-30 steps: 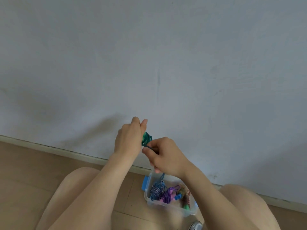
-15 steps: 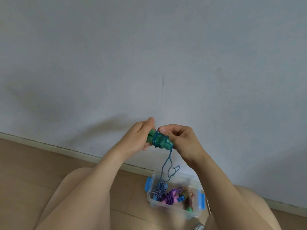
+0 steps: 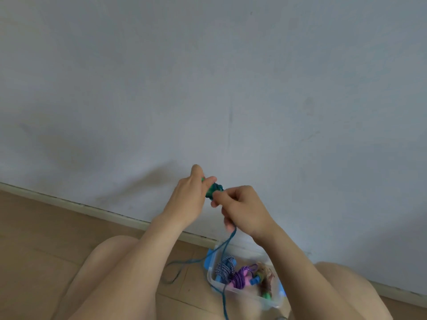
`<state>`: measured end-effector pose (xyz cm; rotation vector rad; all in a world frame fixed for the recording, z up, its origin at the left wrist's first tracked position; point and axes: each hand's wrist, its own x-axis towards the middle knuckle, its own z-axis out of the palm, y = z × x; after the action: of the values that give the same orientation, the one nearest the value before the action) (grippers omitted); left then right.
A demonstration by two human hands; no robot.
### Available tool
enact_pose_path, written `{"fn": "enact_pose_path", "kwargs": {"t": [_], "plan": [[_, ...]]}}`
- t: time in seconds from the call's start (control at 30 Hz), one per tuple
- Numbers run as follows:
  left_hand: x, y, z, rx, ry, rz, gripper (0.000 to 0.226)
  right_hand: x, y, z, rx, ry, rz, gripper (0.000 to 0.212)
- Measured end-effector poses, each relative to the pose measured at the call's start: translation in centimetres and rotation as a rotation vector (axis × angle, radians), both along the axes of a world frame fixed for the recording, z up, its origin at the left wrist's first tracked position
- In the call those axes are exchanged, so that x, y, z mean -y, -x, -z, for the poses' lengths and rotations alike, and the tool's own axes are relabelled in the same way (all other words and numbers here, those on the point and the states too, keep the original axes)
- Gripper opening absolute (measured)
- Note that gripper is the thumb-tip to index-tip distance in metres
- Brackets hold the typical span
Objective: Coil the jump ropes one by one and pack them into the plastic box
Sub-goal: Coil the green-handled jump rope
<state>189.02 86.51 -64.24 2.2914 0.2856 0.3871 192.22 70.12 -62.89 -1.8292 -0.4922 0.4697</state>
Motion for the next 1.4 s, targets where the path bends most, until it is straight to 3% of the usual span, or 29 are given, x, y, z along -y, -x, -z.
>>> {"fn": "enact_pose_path", "kwargs": {"t": [0.1,0.23,0.3,0.43,0.57,0.67,0.77,0.97,1.03,1.1,1.23,1.33,1.4], "plan": [[-0.2,0.0,0.4,0.013,-0.127,0.107,0.028,0.6,-0.8,-0.5,-0.023,-0.134,0.121,0.027],[0.0,0.1,0.0,0.057,-0.050,0.235,0.031,1.5,-2.6,-0.2,0.113,-0.162,0.266,0.037],[0.4,0.2,-0.5,0.033,0.062,0.301,0.031,2.0,-3.3,0.1,0.189,-0.130,0.329,0.029],[1.1,0.0,-0.9,0.053,0.472,0.315,0.036,2.4,-3.7,0.7,-0.049,-0.225,0.307,0.008],[1.4,-0.6,-0.8,0.172,0.693,0.261,0.042,2.0,-3.2,1.4,-0.152,-0.117,0.167,0.022],[0.8,-1.1,-0.5,0.200,0.447,-0.009,0.044,1.1,-1.6,1.6,-0.128,0.041,-0.008,0.040],[0.4,-1.0,0.1,0.171,0.156,-0.153,0.041,0.1,-0.4,1.3,-0.079,0.060,-0.074,0.044],[0.5,-0.7,0.9,-0.003,-0.208,0.029,0.030,0.8,-0.4,0.4,0.188,-0.064,0.047,0.041],[0.6,-0.7,1.0,-0.007,-0.217,0.084,0.029,1.1,-1.0,0.3,0.198,-0.126,0.124,0.036],[0.7,-0.8,0.9,0.016,-0.121,0.139,0.028,1.6,-1.8,0.5,0.224,-0.138,0.219,0.034],[1.3,-0.7,-0.2,-0.048,0.275,0.307,0.029,2.6,-3.3,1.2,0.224,-0.110,0.353,0.034],[1.7,-0.6,-0.6,-0.065,0.485,0.370,0.030,3.1,-3.6,1.0,-0.037,-0.229,0.273,0.032],[1.9,-0.6,-0.6,-0.029,0.726,0.377,0.030,3.4,-3.4,0.8,-0.264,-0.302,0.178,0.027]]}}
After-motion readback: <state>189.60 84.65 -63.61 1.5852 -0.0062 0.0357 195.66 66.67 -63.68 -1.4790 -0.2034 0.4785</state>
